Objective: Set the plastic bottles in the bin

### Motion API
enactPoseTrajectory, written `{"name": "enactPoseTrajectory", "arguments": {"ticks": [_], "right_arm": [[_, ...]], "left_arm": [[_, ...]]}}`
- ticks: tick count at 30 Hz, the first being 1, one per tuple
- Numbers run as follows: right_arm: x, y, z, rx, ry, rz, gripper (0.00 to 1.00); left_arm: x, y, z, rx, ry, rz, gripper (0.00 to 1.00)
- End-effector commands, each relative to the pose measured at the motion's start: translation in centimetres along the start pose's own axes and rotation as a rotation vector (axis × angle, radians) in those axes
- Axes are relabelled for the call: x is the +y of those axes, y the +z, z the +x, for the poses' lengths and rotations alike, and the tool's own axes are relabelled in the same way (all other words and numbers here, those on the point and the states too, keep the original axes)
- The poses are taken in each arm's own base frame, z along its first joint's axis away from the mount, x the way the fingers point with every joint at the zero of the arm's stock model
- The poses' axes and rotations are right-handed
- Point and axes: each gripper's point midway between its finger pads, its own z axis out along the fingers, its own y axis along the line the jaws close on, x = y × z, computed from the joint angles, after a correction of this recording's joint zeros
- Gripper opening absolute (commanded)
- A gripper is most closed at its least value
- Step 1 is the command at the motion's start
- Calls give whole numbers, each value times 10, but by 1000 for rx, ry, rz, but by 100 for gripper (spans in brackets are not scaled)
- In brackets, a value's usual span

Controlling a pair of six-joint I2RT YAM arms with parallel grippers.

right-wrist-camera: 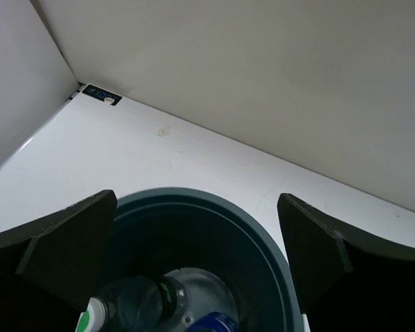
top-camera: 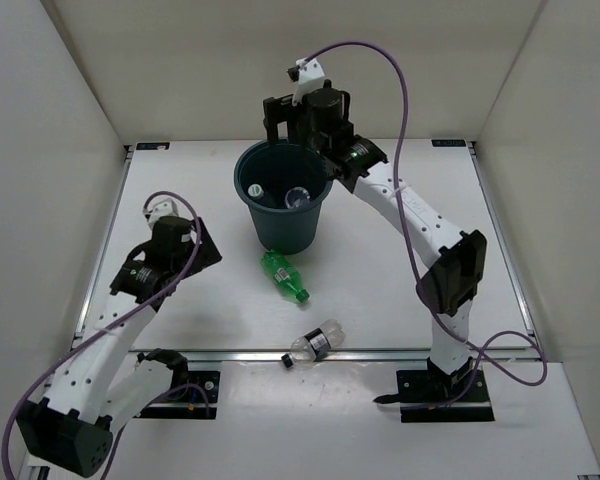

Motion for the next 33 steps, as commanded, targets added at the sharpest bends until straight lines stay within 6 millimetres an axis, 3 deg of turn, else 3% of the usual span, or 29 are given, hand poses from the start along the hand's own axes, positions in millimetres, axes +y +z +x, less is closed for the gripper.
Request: {"name": "enactPoseTrajectory", "arguments": {"ticks": [1,4,8,9,10,14,17,18,23,28,33], "right_arm": [[-21,-46,-58,-104,32,36,99],[-50,-71,-43,-54,62,88,99],[-110,-124,21,77,100,262,99],[-128,-135,57,153,126,302,99],[-136,-153,59,151,167,324,99],[-189,-222,135,294,267,467,99],[-217,-262,171,358,321,583,99],[-223,-275,187,390,349,602,99],[-234,-306,209,418,382,645,99],[-232,-315,225,451,385,645,99],[-225,-316,238,474,414,619,99]], "left_arm": [[-29,6,11,44,-5,88,99],[-51,14,23,87,22,148,99],[-86,23,40,137,78,218,99],[-92,25,45,157,94,222,99],[-96,27,47,166,103,224,99],[-119,34,90,292,160,241,99],[-133,36,108,333,168,260,99],[-141,38,114,345,170,271,99],[-160,52,136,385,168,267,99],[-174,67,136,349,164,256,99],[-171,76,153,371,176,237,97]]}}
